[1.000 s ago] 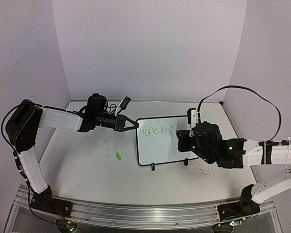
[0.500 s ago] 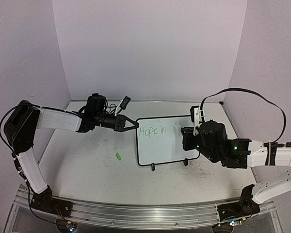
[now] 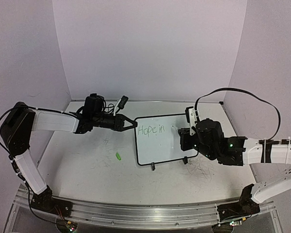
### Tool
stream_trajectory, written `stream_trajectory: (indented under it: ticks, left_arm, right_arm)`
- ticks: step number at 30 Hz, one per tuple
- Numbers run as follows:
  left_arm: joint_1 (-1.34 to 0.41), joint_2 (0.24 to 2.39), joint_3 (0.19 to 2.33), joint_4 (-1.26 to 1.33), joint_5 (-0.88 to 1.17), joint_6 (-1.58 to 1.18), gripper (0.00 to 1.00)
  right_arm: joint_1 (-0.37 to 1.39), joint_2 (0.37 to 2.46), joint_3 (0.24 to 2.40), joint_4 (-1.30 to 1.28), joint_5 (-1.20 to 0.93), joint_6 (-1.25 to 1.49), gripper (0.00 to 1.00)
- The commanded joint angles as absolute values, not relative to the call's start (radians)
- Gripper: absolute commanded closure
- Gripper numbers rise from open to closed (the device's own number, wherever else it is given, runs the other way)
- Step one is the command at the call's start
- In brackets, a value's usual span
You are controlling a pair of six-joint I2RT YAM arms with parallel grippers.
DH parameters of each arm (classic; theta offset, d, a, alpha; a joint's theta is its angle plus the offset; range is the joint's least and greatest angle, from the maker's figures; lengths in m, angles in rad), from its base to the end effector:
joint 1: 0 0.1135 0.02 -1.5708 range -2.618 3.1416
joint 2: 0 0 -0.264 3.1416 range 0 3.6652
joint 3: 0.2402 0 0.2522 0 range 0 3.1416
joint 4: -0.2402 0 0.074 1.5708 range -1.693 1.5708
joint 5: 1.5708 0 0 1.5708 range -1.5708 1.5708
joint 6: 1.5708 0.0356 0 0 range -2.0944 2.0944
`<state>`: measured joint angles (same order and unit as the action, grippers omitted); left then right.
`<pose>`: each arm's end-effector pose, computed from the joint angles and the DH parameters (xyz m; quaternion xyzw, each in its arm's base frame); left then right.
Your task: Write a sentence on the whiteboard
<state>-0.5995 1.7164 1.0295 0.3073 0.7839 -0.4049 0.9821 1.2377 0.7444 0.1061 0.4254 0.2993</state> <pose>0.2978 -0.2340 0.2290 0.2876 0.7406 -0.5267 0.3022 0.1657 0.2217 0.2597 -0.1606 0.8038 0.1855 0.5419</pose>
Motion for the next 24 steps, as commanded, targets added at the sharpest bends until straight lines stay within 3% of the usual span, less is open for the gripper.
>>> stream_trajectory:
  ticks: [1,24]
  left_arm:
    - [-0.594,1.656,1.02,0.334,0.748,-0.417,1.0]
    - [-0.594,1.665,1.016,0.331,0.755,-0.358,1.0]
  right_arm:
    - [0.98,1.226,0.785,0.12,0.422,0.3,1.0]
    - [0.975,1.29,0.769,0.209,0.432,0.325,1.0]
